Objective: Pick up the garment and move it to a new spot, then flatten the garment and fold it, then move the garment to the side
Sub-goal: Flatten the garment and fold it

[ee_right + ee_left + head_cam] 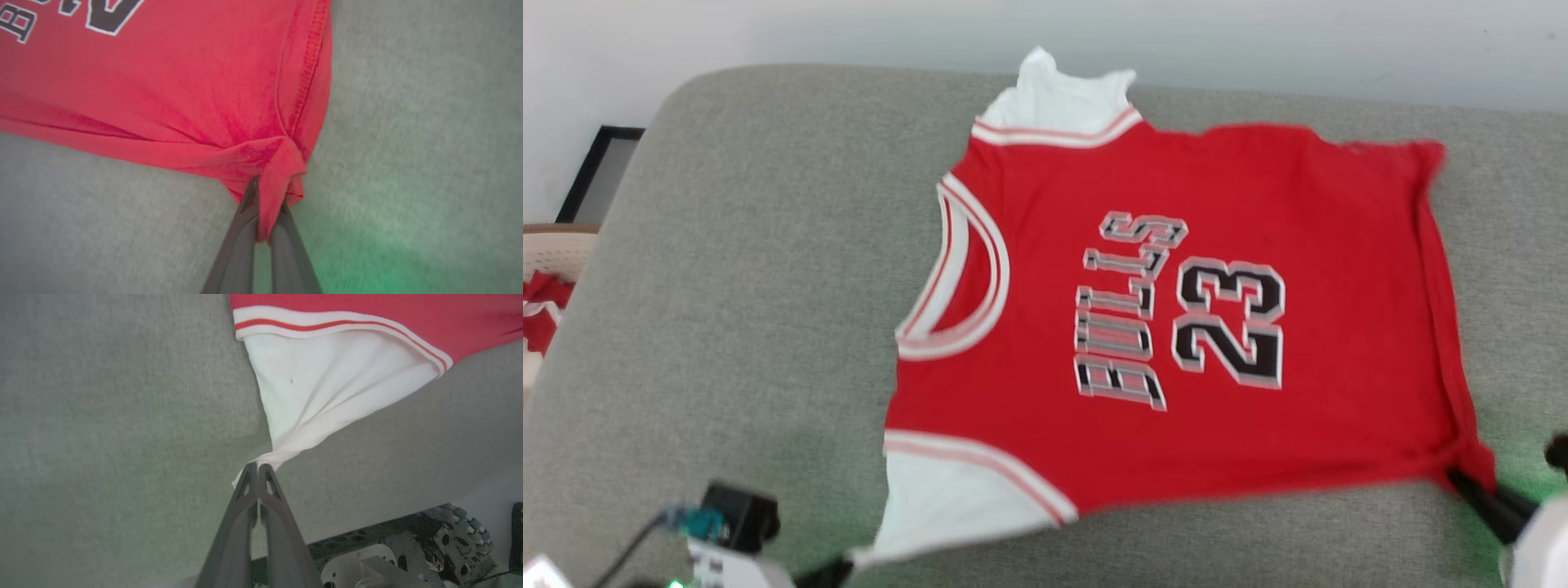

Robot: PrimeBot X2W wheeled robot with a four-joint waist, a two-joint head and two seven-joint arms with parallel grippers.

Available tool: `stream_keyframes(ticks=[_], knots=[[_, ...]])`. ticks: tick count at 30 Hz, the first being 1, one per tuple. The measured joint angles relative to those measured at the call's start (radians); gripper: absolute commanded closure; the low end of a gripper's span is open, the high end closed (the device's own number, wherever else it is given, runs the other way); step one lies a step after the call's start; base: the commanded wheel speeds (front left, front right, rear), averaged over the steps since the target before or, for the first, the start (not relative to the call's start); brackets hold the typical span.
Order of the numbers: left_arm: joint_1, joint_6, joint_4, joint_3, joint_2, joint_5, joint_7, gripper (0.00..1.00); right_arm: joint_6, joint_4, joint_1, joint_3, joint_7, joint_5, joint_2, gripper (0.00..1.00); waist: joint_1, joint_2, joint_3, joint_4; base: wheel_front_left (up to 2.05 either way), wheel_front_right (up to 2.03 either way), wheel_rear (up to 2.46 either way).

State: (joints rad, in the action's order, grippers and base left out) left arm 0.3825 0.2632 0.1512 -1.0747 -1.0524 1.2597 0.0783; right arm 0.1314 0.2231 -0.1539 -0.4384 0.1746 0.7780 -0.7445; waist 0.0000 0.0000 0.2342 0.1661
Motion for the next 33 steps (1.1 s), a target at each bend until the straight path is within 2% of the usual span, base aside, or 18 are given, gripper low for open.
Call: stream_keyframes(ticks=[5, 9, 13, 16, 20, 23, 26, 30, 33], knots=[[-0.085, 0.084, 0.107, -0.003, -0.05, 0.053, -0.019, 1.0, 0.0, -0.162, 0.215, 0.152, 0.107, -0.006, 0.006, 1.0, 0.0, 0.0, 0.006, 0.009, 0.0, 0.0, 0.0], [-0.105, 0.129, 0.185, 0.003, -0.089, 0.071, -0.02, 1.0, 0.0, -0.293, 0.345, 0.266, 0.205, -0.045, 0.061, 1.0, 0.0, 0.0, 0.018, 0.009, 0.0, 0.0, 0.0], [-0.059, 0.16, 0.252, 0.029, -0.148, 0.034, 0.008, 1.0, 0.0, -0.398, 0.391, 0.348, 0.292, -0.098, 0.117, 1.0, 0.0, 0.0, 0.028, -0.001, 0.0, 0.0, 0.0], [0.024, 0.163, 0.296, 0.054, -0.188, -0.025, 0.062, 1.0, 0.0, -0.458, 0.369, 0.385, 0.342, -0.119, 0.148, 1.0, 0.0, 0.0, 0.036, -0.012, 0.0, 0.0, 0.0], [0.167, 0.12, 0.305, 0.096, -0.198, -0.107, 0.143, 1.0, 0.0, -0.485, 0.257, 0.4, 0.393, -0.16, 0.151, 1.0, 0.0, 0.0, 0.051, -0.029, 0.0, 0.0, 0.0], [0.28, 0.056, 0.259, 0.122, -0.162, -0.16, 0.197, 1.0, 0.0, -0.469, 0.148, 0.384, 0.417, -0.184, 0.152, 1.0, 0.0, 0.0, 0.065, -0.044, 0.0, 0.0, 0.0], [0.379, -0.019, 0.17, 0.129, -0.091, -0.193, 0.244, 1.0, 0.0, -0.413, 0.039, 0.352, 0.433, -0.196, 0.154, 1.0, 0.0, 0.0, 0.083, -0.056, 0.0, 0.0, 0.0], [0.487, -0.116, 0.011, 0.114, 0.035, -0.218, 0.288, 1.0, 0.0, -0.316, -0.092, 0.301, 0.433, -0.199, 0.153, 1.0, 0.0, 0.0001, 0.109, -0.066, 0.0, 0.0, 0.0], [0.536, -0.17, -0.115, 0.09, 0.125, -0.22, 0.322, 1.0, 0.0, -0.235, -0.16, 0.254, 0.439, -0.199, 0.157, 1.0, 0.0, 0.0001, 0.128, -0.07, 0.0, 0.0, 0.0]])
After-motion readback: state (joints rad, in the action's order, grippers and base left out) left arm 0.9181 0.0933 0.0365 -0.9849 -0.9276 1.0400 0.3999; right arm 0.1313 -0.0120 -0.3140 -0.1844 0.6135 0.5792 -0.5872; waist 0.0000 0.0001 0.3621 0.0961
